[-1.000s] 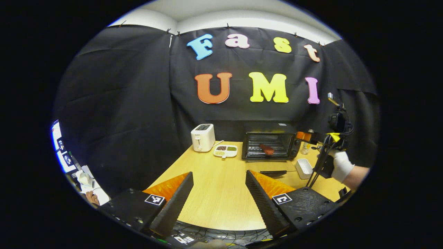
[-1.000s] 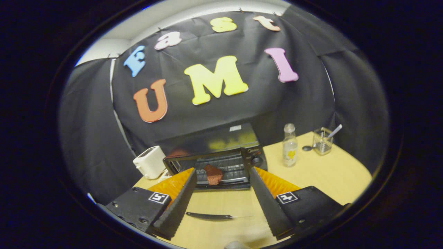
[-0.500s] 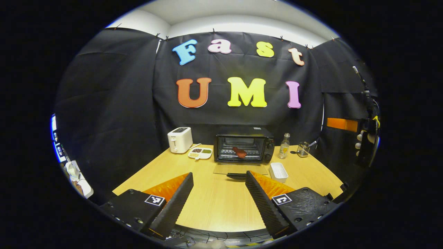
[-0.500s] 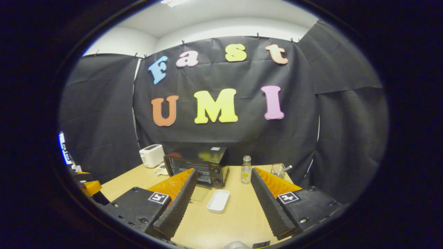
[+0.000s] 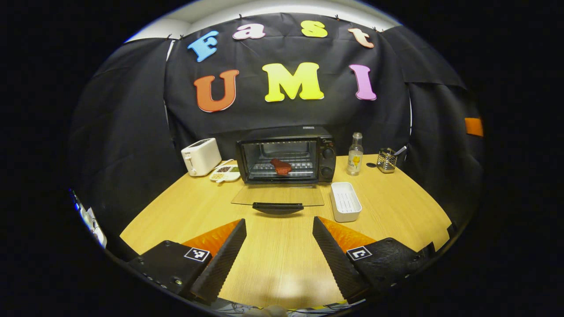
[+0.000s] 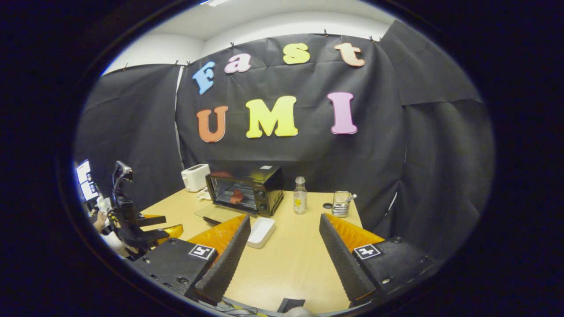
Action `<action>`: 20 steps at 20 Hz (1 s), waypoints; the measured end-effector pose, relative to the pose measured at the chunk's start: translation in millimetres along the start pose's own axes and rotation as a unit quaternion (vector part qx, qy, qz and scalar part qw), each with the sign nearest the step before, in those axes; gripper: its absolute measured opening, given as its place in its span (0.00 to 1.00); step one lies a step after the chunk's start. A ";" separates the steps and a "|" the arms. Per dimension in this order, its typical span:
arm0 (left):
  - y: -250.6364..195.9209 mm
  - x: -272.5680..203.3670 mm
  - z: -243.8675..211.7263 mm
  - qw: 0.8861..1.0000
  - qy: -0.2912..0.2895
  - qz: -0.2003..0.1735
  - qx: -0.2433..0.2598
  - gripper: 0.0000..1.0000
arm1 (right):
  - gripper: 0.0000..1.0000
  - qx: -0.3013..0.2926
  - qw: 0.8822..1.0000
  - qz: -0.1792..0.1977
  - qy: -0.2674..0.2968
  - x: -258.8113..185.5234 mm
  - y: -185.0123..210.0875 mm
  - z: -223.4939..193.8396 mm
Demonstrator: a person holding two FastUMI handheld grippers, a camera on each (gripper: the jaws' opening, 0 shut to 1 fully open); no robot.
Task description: Open the electric oven with the left hand, put the food in, and close the electric oven.
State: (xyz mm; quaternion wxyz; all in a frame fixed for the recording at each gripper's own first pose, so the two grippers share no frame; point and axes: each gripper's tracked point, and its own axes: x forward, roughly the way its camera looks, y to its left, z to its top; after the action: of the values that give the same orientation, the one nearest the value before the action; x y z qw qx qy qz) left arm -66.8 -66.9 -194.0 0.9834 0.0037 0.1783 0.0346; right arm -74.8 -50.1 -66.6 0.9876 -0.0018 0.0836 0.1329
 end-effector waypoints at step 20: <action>8.0 179.4 -57.5 0.995 0.056 -0.073 0.025 0.97 | 1.00 0.025 0.983 -0.175 0.049 26.8 1.1 3.9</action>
State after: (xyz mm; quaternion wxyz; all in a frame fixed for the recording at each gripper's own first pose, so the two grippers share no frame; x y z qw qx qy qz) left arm 80.0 -46.8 -310.5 0.9713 0.0136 0.2339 -0.0414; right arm -49.0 -41.9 -67.2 0.9900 0.0020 0.1336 -0.0443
